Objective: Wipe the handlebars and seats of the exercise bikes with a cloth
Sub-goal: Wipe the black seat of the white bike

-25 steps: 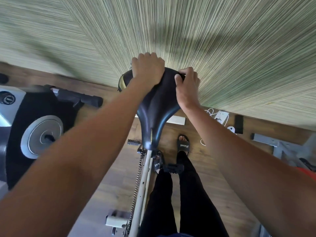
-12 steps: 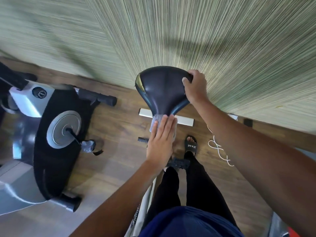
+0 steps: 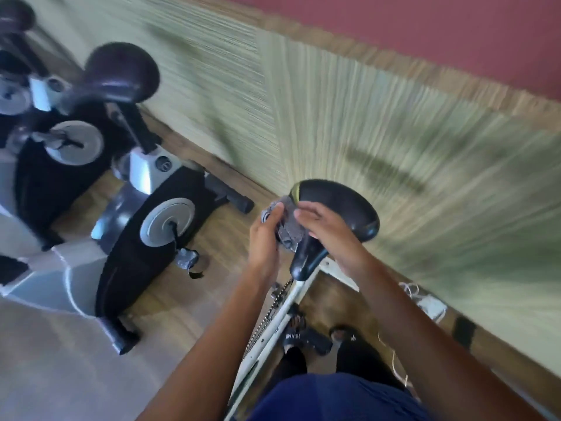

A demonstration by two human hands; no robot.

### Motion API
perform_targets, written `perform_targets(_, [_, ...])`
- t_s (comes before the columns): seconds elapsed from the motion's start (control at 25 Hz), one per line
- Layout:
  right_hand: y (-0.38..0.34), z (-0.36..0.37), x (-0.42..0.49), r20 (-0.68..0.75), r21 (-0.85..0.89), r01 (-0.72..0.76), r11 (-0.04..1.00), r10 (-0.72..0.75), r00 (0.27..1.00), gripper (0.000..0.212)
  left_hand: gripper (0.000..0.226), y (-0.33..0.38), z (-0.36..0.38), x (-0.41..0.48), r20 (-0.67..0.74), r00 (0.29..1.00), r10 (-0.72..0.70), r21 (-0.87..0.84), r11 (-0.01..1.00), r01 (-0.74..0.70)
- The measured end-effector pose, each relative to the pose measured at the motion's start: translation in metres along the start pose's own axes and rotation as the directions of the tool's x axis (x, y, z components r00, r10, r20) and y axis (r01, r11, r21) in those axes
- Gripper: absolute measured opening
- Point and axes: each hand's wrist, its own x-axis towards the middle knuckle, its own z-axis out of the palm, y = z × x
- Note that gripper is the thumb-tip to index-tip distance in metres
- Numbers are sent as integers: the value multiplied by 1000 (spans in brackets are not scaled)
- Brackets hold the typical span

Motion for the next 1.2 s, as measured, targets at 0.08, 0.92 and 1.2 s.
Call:
perform_targets(0.08, [-28,5,-1,160,-22,53,998,-49,986,36,41,23,3,-15,-48,997,60,-105,992,-65])
perform_targets(0.92, [-97,269,-324,995,-78,-78,994,83,63,19,39,28,-152,-515,-909,382,167,-210,608,-766])
perform_targets(1.2, [-25,325,-574,921,-187,308,933,276,-274,21,59,-88,-148,-712,-784,-250,568,578,815,39])
